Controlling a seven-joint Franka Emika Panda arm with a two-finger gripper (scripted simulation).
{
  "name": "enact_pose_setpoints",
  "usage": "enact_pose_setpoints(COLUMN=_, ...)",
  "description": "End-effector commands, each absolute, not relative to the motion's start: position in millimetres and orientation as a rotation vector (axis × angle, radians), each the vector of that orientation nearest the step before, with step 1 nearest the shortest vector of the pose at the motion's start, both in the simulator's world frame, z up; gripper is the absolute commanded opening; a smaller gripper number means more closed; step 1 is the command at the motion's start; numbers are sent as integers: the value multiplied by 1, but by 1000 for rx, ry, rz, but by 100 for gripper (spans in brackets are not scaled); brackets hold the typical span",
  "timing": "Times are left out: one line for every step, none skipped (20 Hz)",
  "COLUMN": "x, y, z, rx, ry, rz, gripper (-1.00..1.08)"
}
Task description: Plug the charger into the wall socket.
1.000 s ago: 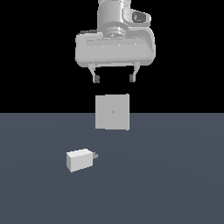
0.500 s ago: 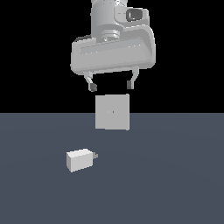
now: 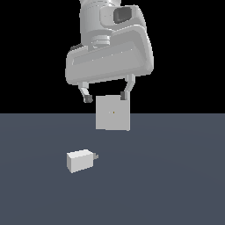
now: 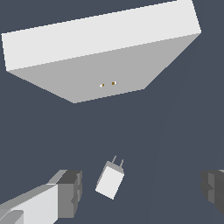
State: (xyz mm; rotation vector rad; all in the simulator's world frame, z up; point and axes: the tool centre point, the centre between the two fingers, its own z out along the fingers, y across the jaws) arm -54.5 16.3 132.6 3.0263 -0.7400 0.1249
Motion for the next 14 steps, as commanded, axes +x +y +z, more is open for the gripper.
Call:
enact_pose_setpoints(x=-60, y=20, z=126, rx=3004, ry=-810, rz=135, gripper=100)
enact_pose_setpoints(x=-62, y=22, z=123, rx=2995, ry=-836, rz=139, gripper=100)
enact_pose_setpoints(x=-63, y=23, z=120, rx=2985, ry=-862, rz=142, gripper=100)
enact_pose_setpoints(x=-65, y=25, z=117, rx=2976, ry=-888, rz=146, gripper=100)
enact_pose_setpoints(x=-67, y=26, z=115, rx=2966, ry=-914, rz=149, gripper=100)
enact_pose_setpoints(x=-69, y=28, z=112, rx=2956, ry=-939, rz=153, gripper=100)
enact_pose_setpoints(x=-70, y=29, z=109, rx=2946, ry=-964, rz=156, gripper=100)
enact_pose_setpoints(x=-72, y=31, z=107, rx=2936, ry=-989, rz=160, gripper=100)
enact_pose_setpoints(x=-73, y=33, z=104, rx=2926, ry=-1014, rz=163, gripper=100)
enact_pose_setpoints(x=-75, y=34, z=101, rx=2915, ry=-1039, rz=166, gripper=100)
enact_pose_setpoints(x=-76, y=36, z=99, rx=2904, ry=-1063, rz=170, gripper=100)
enact_pose_setpoints(x=-78, y=38, z=96, rx=2893, ry=-1087, rz=173, gripper=100)
enact_pose_setpoints(x=-79, y=40, z=93, rx=2882, ry=-1112, rz=176, gripper=100)
enact_pose_setpoints(x=-80, y=41, z=90, rx=2870, ry=-1136, rz=179, gripper=100)
